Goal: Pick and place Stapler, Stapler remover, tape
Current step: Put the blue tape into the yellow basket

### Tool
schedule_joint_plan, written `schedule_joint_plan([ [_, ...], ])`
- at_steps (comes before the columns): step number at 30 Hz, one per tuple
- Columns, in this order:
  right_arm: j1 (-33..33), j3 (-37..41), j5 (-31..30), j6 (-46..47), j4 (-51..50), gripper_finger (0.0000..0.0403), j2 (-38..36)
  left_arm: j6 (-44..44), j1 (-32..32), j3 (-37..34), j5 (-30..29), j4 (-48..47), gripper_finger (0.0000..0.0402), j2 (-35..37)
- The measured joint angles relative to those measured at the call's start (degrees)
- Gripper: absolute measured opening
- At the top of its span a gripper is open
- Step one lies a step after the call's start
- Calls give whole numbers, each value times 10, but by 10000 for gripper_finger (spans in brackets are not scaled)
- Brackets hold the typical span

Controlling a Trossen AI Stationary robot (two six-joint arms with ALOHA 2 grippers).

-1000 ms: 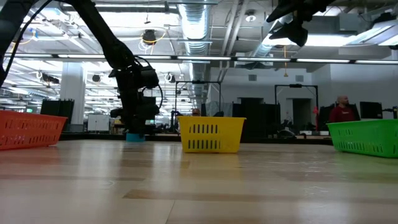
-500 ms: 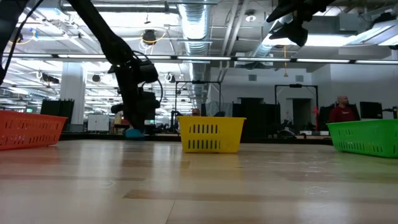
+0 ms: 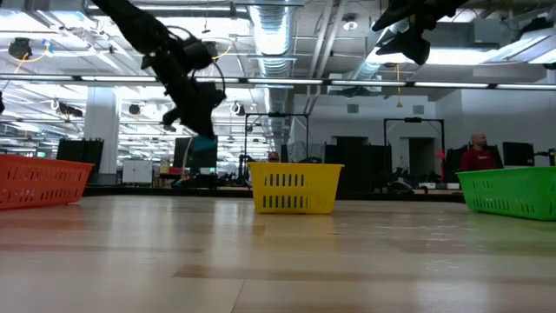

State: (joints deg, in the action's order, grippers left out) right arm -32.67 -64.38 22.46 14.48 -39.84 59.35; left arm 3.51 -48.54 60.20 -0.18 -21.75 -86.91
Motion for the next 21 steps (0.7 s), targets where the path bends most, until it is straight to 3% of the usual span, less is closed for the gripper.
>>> schedule_joint_plan([
  [10,0,0,0,0,0,244,0,0,71,0,22,26,40,67],
  [21,0,0,0,0,0,244,0,33,205,0,70,76,40,79],
])
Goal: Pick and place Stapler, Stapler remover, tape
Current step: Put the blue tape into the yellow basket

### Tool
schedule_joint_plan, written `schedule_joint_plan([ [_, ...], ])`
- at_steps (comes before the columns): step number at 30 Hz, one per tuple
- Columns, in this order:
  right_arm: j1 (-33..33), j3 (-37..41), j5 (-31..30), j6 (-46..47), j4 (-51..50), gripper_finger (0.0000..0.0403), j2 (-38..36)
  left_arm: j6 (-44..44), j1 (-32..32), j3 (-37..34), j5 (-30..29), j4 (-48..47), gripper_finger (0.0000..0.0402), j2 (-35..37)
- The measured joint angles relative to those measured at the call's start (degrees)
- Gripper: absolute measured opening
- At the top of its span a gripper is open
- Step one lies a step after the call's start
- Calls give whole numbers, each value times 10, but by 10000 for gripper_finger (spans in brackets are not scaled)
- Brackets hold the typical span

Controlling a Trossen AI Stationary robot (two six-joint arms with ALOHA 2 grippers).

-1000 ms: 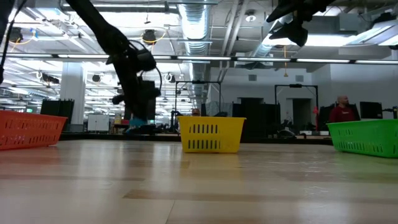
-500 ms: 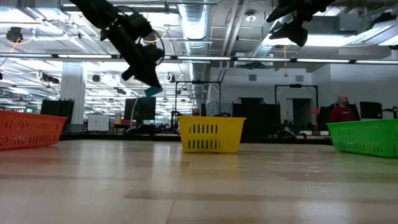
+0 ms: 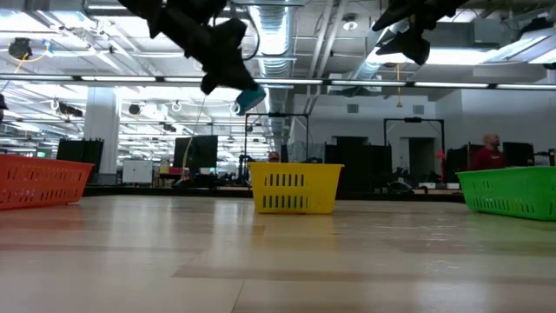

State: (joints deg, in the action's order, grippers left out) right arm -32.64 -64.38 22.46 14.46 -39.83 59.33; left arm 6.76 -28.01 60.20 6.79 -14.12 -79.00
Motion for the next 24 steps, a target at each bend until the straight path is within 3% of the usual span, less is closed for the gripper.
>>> schedule_joint_plan([
  [11,0,0,0,0,0,244,0,-4,123,0,4,42,42,0],
  [24,0,0,0,0,0,244,0,-4,201,0,4,53,44,-14],
])
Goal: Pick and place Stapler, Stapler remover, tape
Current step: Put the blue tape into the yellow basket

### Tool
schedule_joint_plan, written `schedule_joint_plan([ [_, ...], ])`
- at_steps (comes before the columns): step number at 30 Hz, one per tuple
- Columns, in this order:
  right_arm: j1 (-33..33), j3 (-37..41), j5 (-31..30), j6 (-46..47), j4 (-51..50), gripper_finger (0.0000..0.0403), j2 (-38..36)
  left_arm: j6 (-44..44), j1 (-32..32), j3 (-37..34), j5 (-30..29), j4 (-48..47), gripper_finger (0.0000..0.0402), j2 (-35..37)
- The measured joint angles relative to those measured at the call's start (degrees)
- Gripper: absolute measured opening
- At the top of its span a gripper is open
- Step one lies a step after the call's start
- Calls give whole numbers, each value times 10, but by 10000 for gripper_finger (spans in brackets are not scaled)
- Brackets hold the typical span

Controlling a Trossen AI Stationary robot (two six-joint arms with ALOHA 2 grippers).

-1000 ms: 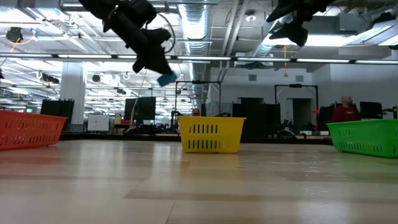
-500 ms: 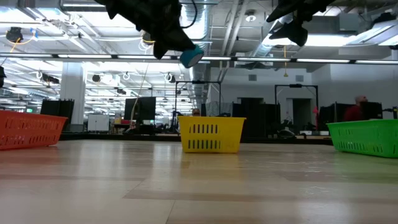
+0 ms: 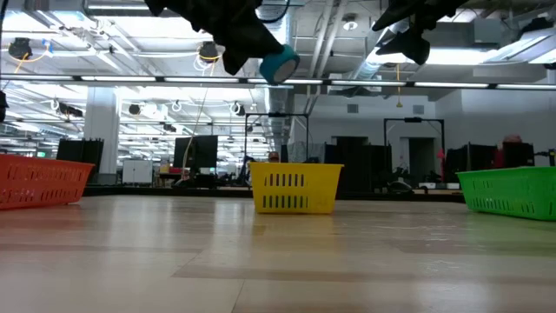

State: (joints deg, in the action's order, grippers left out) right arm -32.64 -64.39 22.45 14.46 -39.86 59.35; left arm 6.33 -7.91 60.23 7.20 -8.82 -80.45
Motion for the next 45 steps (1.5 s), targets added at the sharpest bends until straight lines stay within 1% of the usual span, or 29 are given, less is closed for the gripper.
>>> schedule_joint_plan([
  [8,0,0,0,0,0,244,0,2,8,0,2,8,45,-65],
  [17,0,0,0,0,0,244,0,56,8,0,72,40,45,-140],
  [20,0,0,0,0,0,244,0,83,8,0,91,40,45,-161],
  [23,0,0,0,0,0,244,0,108,8,0,98,39,45,-175],
  [30,0,0,0,0,0,244,0,124,8,0,92,42,45,-178],
  [34,0,0,0,0,0,244,0,109,8,0,89,43,45,-175],
  [36,0,0,0,0,0,244,0,101,9,0,71,42,47,-175],
  [41,0,0,0,0,0,244,0,86,11,0,21,43,65,-175],
  [45,0,0,0,0,0,244,0,78,9,0,14,43,87,-175],
])
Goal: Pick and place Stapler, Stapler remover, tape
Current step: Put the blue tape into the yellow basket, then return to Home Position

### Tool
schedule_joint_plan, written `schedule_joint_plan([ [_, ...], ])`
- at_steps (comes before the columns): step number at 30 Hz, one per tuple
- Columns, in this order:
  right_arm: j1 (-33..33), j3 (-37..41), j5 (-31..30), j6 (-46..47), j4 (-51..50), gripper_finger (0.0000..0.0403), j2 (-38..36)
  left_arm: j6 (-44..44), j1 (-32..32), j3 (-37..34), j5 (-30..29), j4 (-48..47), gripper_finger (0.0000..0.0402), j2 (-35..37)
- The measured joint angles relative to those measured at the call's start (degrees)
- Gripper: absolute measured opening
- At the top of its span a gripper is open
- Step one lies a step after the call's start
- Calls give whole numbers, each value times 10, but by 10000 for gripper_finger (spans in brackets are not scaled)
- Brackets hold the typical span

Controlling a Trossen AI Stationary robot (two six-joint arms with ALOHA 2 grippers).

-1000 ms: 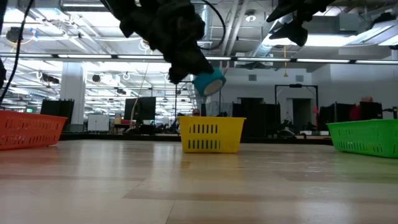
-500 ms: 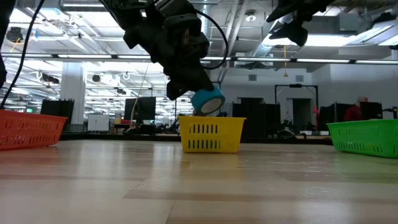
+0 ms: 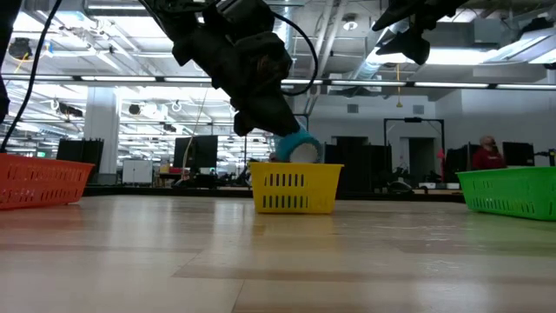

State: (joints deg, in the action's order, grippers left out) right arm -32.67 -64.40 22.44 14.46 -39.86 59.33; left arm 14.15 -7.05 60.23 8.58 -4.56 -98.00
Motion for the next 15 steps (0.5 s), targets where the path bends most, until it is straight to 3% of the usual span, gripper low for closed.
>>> schedule_joint_plan([
  [9,0,0,0,0,0,244,0,1,1,0,0,0,159,0],
  [15,0,0,0,-9,0,244,0,3,1,0,0,-2,180,4],
])
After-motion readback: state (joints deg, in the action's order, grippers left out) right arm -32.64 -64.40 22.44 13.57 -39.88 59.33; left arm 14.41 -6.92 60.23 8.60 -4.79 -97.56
